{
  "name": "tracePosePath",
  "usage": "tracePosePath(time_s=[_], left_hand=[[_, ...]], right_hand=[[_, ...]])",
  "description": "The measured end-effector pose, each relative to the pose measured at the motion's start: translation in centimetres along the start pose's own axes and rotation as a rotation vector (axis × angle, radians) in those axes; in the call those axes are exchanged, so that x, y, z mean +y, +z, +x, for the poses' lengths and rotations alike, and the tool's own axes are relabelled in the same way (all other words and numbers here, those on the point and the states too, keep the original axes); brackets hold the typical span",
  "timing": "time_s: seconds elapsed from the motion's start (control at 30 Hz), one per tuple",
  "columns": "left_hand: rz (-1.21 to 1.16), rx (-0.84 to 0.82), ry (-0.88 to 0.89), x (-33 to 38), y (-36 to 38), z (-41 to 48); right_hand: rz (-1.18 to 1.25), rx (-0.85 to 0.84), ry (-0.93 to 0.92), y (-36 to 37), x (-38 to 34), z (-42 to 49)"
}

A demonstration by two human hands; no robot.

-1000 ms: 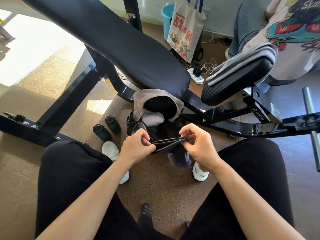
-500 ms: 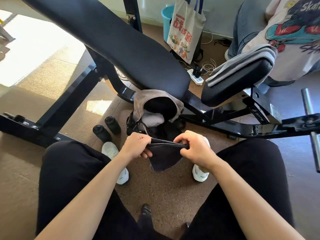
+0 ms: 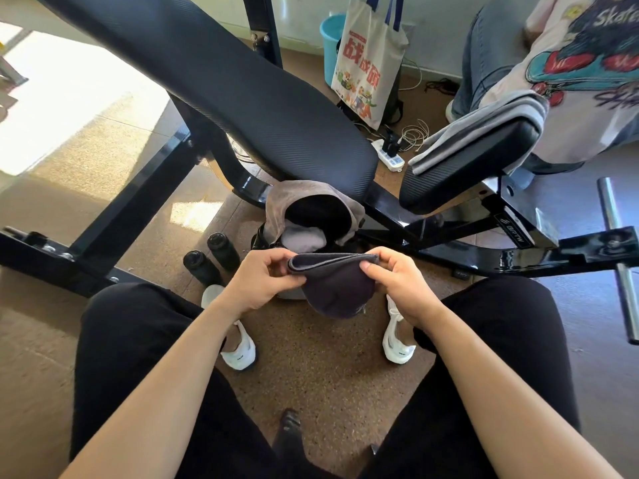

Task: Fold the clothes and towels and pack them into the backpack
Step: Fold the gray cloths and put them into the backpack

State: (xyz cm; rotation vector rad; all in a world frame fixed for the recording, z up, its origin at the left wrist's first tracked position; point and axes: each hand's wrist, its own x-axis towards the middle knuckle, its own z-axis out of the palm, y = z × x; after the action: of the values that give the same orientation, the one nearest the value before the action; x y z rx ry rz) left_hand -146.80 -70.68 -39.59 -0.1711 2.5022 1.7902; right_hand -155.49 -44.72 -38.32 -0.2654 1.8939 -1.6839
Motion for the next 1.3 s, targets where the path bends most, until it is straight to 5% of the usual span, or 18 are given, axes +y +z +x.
tracePosePath(time_s=[0.07, 0.17, 0.47, 0.63, 0.83, 1.1, 1.3], left_hand=[[-0.044, 0.118, 0.071, 0.3, 0.8, 0.2], [-0.257, 0.042, 0.083, 1.1, 1.5, 0.2], [-0.08, -0.051, 0.173, 1.5, 3.2, 0.6], [-0.248, -0.218, 0.057, 0.2, 2.2, 0.5], [0.029, -0.408, -0.146, -3.1, 3.6, 0.2], [-0.385, -0.195, -0.334, -2.9, 2.9, 0.1], [-0.72, 0.142, -0.524, -2.5, 1.7, 0.2]], right_hand=[[0.003, 0.0, 0.002, 0.1, -0.3, -0.1], [-0.139, -0.037, -0.03, -0.2, -0.7, -0.3], [-0.628, -0.143, -0.198, 2.5, -0.8, 0.0], [-0.457, -0.163, -0.294, 2.8, -3.3, 0.3], [-0.006, 0.056, -0.219, -0.6, -6.5, 0.9], [0.383, 0.382, -0.105, -5.6, -5.8, 1.0], [0.331, 0.467, 0.066, -5.8, -2.7, 0.4]])
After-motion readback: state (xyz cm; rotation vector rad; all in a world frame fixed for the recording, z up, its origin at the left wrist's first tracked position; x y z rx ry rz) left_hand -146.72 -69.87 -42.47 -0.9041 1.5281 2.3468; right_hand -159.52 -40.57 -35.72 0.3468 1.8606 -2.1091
